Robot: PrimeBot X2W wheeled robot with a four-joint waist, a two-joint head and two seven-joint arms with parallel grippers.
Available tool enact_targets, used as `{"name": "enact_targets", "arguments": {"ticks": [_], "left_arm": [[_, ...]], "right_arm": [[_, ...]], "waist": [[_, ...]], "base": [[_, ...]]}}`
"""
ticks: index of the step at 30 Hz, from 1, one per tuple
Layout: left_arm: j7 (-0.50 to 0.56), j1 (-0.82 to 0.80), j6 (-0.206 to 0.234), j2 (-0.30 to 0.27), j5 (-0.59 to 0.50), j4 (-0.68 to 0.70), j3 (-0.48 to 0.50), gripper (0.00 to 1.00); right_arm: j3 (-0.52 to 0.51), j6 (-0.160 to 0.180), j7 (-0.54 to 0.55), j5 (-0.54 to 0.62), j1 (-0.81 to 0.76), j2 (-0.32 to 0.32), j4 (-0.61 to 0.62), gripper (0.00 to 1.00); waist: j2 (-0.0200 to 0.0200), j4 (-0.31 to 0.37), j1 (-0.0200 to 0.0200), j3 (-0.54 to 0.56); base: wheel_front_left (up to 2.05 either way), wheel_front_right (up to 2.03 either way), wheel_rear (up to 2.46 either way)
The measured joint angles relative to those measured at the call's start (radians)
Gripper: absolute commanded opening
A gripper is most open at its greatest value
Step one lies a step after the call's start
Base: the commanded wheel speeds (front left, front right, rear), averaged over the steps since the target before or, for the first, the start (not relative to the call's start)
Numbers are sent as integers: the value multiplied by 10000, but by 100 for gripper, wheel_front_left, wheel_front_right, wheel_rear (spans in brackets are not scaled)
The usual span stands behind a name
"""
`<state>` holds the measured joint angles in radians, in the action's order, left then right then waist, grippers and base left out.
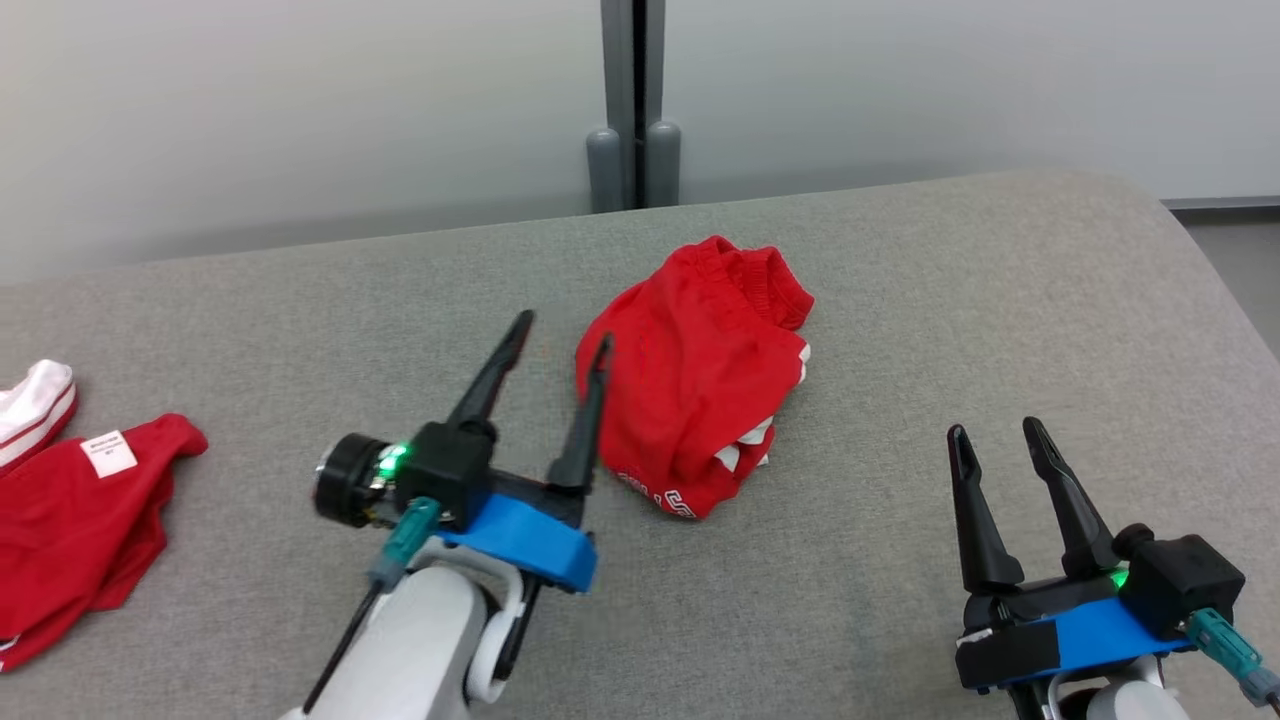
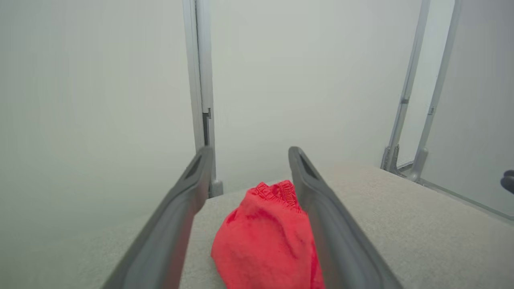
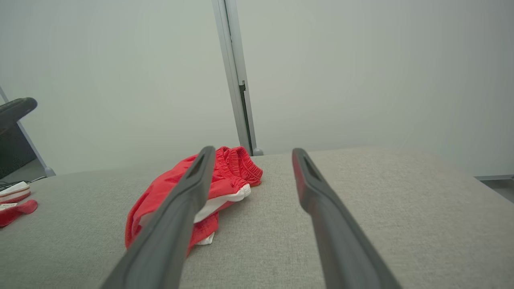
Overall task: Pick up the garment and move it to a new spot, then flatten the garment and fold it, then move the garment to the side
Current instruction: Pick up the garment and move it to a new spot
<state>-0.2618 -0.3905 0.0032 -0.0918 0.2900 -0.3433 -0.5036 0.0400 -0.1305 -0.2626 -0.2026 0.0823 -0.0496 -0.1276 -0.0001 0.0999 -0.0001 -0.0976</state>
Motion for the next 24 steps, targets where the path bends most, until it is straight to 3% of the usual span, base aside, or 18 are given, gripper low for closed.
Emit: {"name": "enact_targets", "arguments": {"ticks": [4,12,24], "left_arm": [[0,640,320,-360,-54,740,999,100],[-10,2082,533,-694,-468,1649,2614,100],[-10,3582,113,-773,-901,1250,3703,100]], "right_arm": [[-104,0,0,59,-110,4,-107,100],[-324,0,0,88,-315,4,-301,100],[-558,0,0,253,-724,4,-648,100]], "waist": [[1,-330,1,172],[1,-848,2,532],[1,-1115,0,944]], "base": [[0,0,0],[0,0,0],[0,0,0]]}}
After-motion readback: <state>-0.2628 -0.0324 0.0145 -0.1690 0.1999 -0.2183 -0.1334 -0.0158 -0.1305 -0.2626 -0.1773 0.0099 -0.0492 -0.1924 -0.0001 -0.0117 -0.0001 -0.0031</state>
